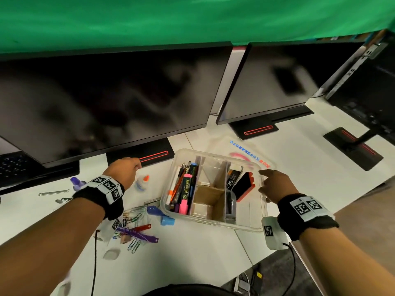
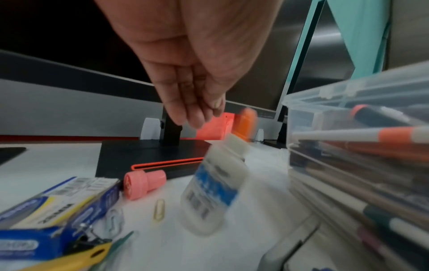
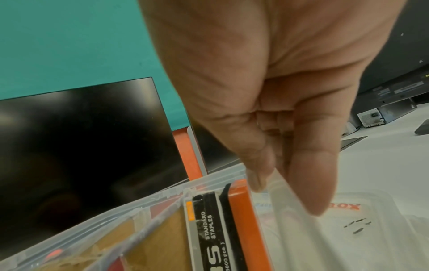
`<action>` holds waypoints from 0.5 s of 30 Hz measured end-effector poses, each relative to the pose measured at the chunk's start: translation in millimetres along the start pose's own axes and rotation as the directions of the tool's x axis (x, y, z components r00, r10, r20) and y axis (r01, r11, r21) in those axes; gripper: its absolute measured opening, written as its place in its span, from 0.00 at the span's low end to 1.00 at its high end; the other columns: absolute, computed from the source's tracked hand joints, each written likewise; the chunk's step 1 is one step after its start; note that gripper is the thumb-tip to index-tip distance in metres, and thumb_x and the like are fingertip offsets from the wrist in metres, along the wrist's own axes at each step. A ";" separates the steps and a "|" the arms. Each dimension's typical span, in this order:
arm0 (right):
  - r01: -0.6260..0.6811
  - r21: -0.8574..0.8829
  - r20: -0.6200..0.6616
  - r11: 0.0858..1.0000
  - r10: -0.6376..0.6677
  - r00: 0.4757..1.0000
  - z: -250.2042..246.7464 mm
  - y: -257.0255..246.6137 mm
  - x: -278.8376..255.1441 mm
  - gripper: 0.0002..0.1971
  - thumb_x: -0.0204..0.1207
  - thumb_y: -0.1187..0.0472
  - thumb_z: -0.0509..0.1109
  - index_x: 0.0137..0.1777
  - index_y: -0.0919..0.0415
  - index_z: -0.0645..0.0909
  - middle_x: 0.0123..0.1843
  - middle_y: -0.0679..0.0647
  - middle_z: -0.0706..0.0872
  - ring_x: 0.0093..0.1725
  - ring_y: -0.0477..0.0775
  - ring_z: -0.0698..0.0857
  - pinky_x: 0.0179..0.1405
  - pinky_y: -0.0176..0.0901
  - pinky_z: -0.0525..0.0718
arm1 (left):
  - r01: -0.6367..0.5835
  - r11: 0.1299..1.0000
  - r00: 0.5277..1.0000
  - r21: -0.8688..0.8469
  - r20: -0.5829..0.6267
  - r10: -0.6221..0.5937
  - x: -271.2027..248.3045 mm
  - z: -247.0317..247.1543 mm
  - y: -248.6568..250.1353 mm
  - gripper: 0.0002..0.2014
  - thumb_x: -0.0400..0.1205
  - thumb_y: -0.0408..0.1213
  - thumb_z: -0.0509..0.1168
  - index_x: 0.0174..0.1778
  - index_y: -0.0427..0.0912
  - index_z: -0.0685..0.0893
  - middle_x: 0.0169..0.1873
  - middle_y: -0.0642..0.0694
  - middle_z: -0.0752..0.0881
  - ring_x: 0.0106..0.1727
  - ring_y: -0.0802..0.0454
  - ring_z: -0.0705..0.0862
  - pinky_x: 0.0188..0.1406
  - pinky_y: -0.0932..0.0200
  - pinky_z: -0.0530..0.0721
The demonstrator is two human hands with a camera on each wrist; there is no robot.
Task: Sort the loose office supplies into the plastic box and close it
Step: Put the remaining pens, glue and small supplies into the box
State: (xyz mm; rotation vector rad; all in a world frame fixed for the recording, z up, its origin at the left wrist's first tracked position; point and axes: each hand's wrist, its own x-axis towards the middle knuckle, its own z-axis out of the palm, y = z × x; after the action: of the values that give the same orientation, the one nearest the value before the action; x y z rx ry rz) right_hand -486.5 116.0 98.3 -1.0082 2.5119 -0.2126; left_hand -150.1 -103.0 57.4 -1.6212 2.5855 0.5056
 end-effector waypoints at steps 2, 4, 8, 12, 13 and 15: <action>0.010 -0.023 0.008 1.000 -0.010 1.000 0.6 -1.9 1.8 0.29 0.72 0.68 0.71 0.74 0.56 0.73 0.63 0.57 0.86 0.52 0.57 0.89 0.57 0.42 0.85 | -0.008 1.000 1.000 -0.028 0.012 0.008 -4.4 -0.4 2.2 0.16 0.83 0.33 0.57 0.67 0.47 0.78 0.65 0.41 0.82 0.63 0.41 0.81 0.63 0.54 0.78; 0.024 -0.046 0.016 0.999 -0.024 1.000 0.2 -6.5 2.2 0.29 0.73 0.68 0.71 0.75 0.56 0.71 0.64 0.58 0.85 0.53 0.56 0.88 0.57 0.41 0.84 | -0.009 0.998 0.995 -0.064 0.101 0.015 -10.7 2.1 4.6 0.28 0.80 0.27 0.58 0.77 0.50 0.67 0.74 0.41 0.74 0.71 0.42 0.76 0.70 0.53 0.75; 0.053 -0.109 0.031 0.993 -0.050 0.998 0.7 -12.4 3.7 0.30 0.74 0.67 0.70 0.77 0.56 0.69 0.70 0.58 0.80 0.63 0.58 0.85 0.65 0.45 0.81 | -0.099 0.995 0.956 0.002 0.279 0.095 -14.9 19.6 6.9 0.38 0.77 0.24 0.61 0.81 0.51 0.57 0.80 0.45 0.62 0.79 0.46 0.66 0.75 0.56 0.70; 0.047 -0.109 0.027 0.993 -0.044 0.999 1.2 -11.4 5.6 0.30 0.73 0.66 0.71 0.76 0.57 0.71 0.68 0.59 0.82 0.63 0.59 0.85 0.68 0.46 0.80 | -0.130 0.991 0.946 0.021 0.302 0.118 -8.7 44.0 14.6 0.30 0.78 0.34 0.63 0.78 0.50 0.66 0.75 0.47 0.70 0.75 0.48 0.72 0.73 0.55 0.73; 0.042 -0.101 0.025 0.994 -0.040 0.999 1.4 -11.3 5.9 0.30 0.73 0.66 0.71 0.76 0.57 0.71 0.68 0.59 0.82 0.62 0.59 0.85 0.66 0.45 0.80 | -0.128 0.992 0.949 0.020 0.292 0.116 -6.7 49.3 16.7 0.28 0.79 0.35 0.63 0.77 0.49 0.68 0.74 0.46 0.71 0.74 0.47 0.73 0.73 0.54 0.73; 0.038 -0.076 0.027 0.996 -0.036 0.999 2.3 -10.9 6.3 0.30 0.73 0.66 0.72 0.75 0.56 0.71 0.67 0.59 0.82 0.61 0.60 0.85 0.63 0.45 0.83 | -0.121 0.992 0.953 0.027 0.281 0.109 -1.8 57.9 19.4 0.25 0.79 0.36 0.64 0.74 0.48 0.72 0.71 0.45 0.75 0.71 0.45 0.75 0.72 0.53 0.74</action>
State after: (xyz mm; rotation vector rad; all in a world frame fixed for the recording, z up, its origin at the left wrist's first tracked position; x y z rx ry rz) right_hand -482.8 103.8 97.4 -1.0813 2.4962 -0.1142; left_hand -174.0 -76.5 7.9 -1.2843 2.4691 0.6300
